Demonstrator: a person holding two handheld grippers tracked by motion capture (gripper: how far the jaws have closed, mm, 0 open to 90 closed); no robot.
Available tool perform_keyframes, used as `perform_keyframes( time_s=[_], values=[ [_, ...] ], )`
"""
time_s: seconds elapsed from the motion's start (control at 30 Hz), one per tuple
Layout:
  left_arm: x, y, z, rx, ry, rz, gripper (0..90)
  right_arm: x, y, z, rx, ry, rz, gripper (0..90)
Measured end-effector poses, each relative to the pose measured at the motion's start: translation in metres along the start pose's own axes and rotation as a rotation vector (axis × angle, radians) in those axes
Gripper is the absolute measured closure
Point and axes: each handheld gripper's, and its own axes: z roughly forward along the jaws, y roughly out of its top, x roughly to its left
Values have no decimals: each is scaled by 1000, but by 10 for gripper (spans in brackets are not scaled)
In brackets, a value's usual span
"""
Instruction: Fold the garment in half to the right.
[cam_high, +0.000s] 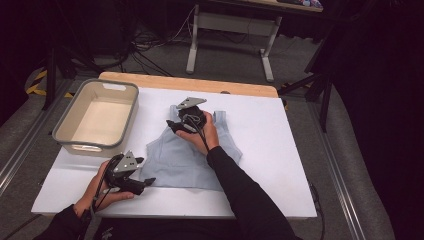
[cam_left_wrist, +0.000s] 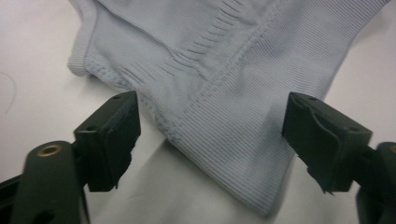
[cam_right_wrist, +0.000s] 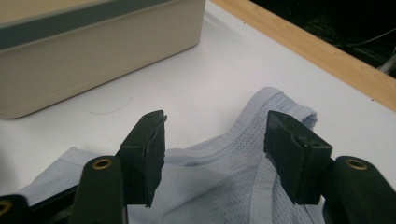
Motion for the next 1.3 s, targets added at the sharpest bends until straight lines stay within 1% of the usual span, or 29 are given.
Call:
perform_keyframes(
  time_s=[0.03,0.1,0.13,0.2,0.3,0.37,0.43,0.47,0.5,0.57,0.67,0.73,0.77,0.8,0.9,0.93,0.97,1.03,1.07,1.13,1.2,1.3],
  values=[
    [0,0,1,6,2,2,220,0,0,3,7,0,1,415],
    [1,0,1,12,-27,-4,252,-1,2,10,26,4,-4,459],
    [1,0,1,15,-35,2,284,-1,2,14,34,11,-2,463],
    [2,0,0,5,-41,1,348,0,3,21,50,12,-1,468],
    [3,-1,1,14,-46,-4,349,1,3,31,86,18,-3,466],
    [3,0,3,38,-41,-8,317,1,2,38,105,20,8,462],
    [5,0,4,47,-52,-30,302,0,1,45,123,15,26,451],
    [7,0,4,52,-64,-48,299,-1,0,48,135,16,37,453],
    [8,0,4,56,-74,-57,300,-3,-1,52,147,9,45,452],
    [8,0,4,57,-84,-50,324,-7,-3,57,163,0,60,459],
    [7,0,4,53,-92,-49,364,-10,-6,63,176,5,83,466],
    [6,1,4,56,-94,-42,400,-11,-7,67,192,1,90,487],
    [6,2,4,57,-94,-38,417,-11,-7,69,192,0,94,513],
    [5,2,4,57,-95,-34,437,-11,-7,70,195,1,97,541],
    [3,3,4,56,-110,-16,535,-11,-8,73,198,0,108,559],
    [2,4,4,58,-121,-9,562,-11,-8,74,198,-1,109,563],
    [1,4,4,56,-126,-4,610,-10,-8,74,200,-4,111,575],
    [0,5,4,58,-131,3,667,-9,-7,74,204,-14,104,594],
    [-1,5,4,59,-135,10,686,-8,-7,75,207,-18,106,608],
    [-1,5,4,59,-132,11,716,-7,-6,75,214,-31,95,674],
    [-2,6,5,59,-125,22,744,-6,-5,75,217,-33,89,699],
    [-3,8,5,62,-120,32,780,-6,-4,75,227,-36,79,772]
  ],
)
